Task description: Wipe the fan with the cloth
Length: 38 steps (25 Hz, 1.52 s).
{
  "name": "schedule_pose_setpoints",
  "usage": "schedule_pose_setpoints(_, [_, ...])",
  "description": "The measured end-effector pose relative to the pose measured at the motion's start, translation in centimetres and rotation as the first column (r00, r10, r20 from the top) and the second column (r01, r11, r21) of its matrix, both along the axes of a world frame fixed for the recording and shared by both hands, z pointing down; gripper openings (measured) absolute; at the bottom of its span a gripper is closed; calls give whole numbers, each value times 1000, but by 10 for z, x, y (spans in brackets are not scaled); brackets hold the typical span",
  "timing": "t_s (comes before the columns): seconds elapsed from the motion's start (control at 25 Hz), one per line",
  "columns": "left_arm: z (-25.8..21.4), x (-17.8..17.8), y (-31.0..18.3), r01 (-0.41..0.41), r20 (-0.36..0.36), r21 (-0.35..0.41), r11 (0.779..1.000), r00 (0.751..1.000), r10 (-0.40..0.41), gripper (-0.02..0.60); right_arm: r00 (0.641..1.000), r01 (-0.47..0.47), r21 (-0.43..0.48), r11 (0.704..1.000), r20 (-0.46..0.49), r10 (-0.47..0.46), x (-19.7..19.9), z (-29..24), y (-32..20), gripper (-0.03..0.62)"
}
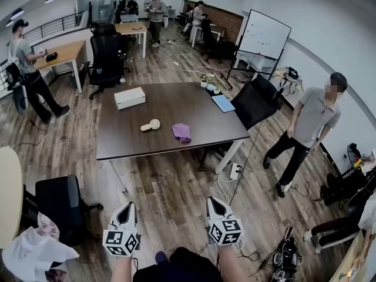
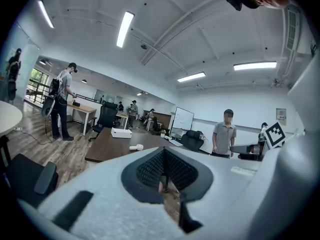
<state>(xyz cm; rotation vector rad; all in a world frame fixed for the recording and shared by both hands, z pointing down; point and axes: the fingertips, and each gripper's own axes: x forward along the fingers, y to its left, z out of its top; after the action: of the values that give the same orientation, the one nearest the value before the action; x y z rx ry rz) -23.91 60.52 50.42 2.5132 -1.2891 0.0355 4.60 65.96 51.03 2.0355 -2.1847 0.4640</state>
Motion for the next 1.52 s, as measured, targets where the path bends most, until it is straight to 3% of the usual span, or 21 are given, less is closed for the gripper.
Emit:
schedule_pose_setpoints(0.52, [7, 20, -53, -17, 13, -7, 1000, 1000, 18, -6, 1000, -9, -8, 1000, 19, 10, 12, 11, -48, 11])
schedule_pose_setpoints(1.0, [25, 65, -170, 2, 24, -17, 1000, 1000, -2, -6, 999, 15, -30, 999, 36, -14, 53, 35, -172, 11])
schedule_pose_setpoints(1.52, [22, 112, -312, 89, 51, -19, 996, 995, -88, -5, 994, 97, -63, 993, 53, -94, 103, 41, -333, 11])
